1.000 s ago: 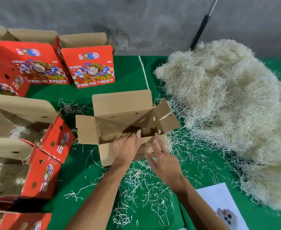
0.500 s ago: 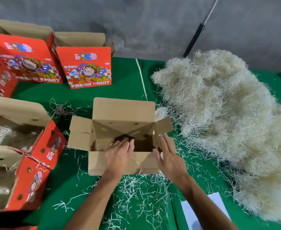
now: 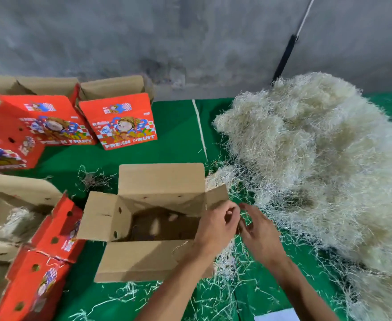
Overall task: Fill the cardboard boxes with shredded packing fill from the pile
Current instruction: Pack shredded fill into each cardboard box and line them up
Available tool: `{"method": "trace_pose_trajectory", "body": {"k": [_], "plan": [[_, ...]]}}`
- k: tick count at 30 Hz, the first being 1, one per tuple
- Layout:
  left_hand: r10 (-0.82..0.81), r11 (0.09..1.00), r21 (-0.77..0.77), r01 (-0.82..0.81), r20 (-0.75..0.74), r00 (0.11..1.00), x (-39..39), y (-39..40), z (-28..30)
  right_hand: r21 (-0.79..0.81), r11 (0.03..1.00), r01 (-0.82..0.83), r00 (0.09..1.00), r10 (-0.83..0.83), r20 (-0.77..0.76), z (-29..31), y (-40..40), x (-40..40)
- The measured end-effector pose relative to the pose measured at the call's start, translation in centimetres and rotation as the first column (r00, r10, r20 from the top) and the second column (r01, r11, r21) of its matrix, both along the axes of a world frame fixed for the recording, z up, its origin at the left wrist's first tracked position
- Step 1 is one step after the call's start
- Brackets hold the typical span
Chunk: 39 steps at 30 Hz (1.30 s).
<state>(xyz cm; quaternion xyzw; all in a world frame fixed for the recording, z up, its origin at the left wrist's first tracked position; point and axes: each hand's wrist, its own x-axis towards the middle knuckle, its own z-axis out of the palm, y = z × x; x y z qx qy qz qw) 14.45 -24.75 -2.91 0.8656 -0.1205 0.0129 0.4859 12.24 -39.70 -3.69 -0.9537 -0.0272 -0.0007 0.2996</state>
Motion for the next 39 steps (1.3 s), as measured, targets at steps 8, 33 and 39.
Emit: {"method": "trace_pose_trajectory", "body": {"k": [8, 33, 39], "plan": [[-0.116, 0.993, -0.006, 0.118, -0.228, 0.967, 6.5, -11.2, 0.2, 0.040, 0.987, 0.155, 0.988, -0.156, 0.013, 0.1, -9.9, 6.4], [0.067, 0.997, 0.068, -0.035, -0.548, 0.834, 33.6, -24.5, -8.3, -0.105, 0.973, 0.204, 0.978, -0.200, 0.053, -7.6, -17.8, 26.5], [0.096, 0.916, -0.224, -0.331, -0.681, 0.726, 31.2, -21.2, -4.7, -0.018, 0.997, 0.075, 0.963, -0.068, 0.260, -4.9, -15.2, 24.1]]}}
